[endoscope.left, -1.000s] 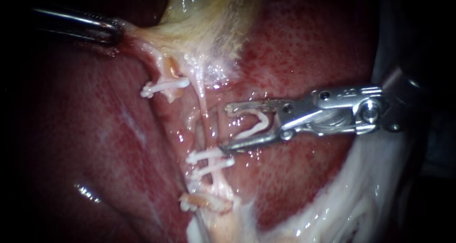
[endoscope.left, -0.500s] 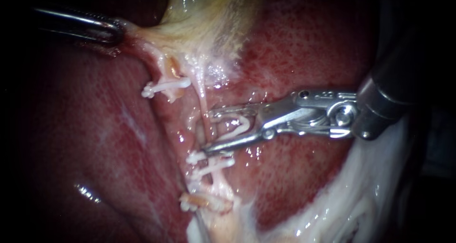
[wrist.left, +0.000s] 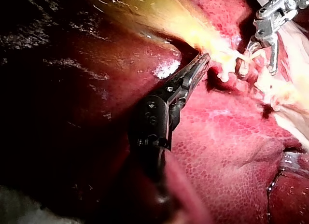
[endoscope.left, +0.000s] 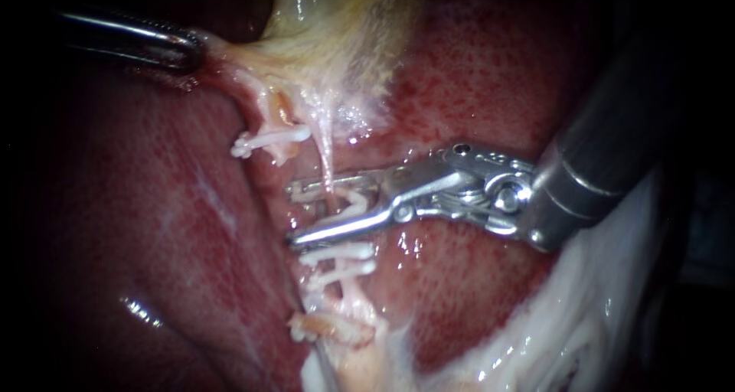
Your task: Clipping third clip right tube
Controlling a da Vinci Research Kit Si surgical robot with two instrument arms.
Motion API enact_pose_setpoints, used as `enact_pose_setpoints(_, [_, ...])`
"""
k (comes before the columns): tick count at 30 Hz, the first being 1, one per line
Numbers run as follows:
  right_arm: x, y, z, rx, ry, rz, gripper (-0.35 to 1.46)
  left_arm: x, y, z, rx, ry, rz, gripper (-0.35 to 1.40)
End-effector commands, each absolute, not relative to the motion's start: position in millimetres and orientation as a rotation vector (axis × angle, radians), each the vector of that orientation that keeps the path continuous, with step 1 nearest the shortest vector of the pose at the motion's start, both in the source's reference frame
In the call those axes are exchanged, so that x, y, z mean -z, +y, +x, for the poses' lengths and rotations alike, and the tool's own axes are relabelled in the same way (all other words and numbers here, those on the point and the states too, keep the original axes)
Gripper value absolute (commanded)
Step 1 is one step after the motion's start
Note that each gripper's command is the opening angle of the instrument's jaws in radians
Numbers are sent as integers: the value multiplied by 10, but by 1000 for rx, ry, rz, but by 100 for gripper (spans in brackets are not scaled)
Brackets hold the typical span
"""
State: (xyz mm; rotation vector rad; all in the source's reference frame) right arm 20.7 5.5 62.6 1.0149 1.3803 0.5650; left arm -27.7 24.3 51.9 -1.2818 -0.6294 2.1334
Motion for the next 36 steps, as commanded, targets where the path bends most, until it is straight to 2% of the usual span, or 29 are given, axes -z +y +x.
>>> enact_pose_setpoints(1, [-620, 58, 206, -568, 1389, 1021, 49, -519, 243, -277, -2134, -630, -1283, -35])
enact_pose_setpoints(5, [-607, 66, 203, -584, 1411, 1037, 47, -519, 243, -277, -2134, -630, -1283, -35])
enact_pose_setpoints(10, [-609, 71, 202, -599, 1406, 1053, 43, -520, 243, -277, -2134, -629, -1283, -35])
enact_pose_setpoints(16, [-615, 75, 200, -624, 1390, 1080, 27, -520, 243, -277, -2134, -629, -1283, -35])
enact_pose_setpoints(23, [-614, 74, 199, -622, 1384, 1097, -2, -520, 243, -277, -2134, -629, -1283, -35])
enact_pose_setpoints(27, [-611, 72, 199, -615, 1381, 1112, -34, -520, 243, -277, -2134, -630, -1283, -35])
enact_pose_setpoints(36, [-604, 68, 198, -618, 1373, 1125, -35, -521, 243, -277, -2134, -629, -1283, -35])
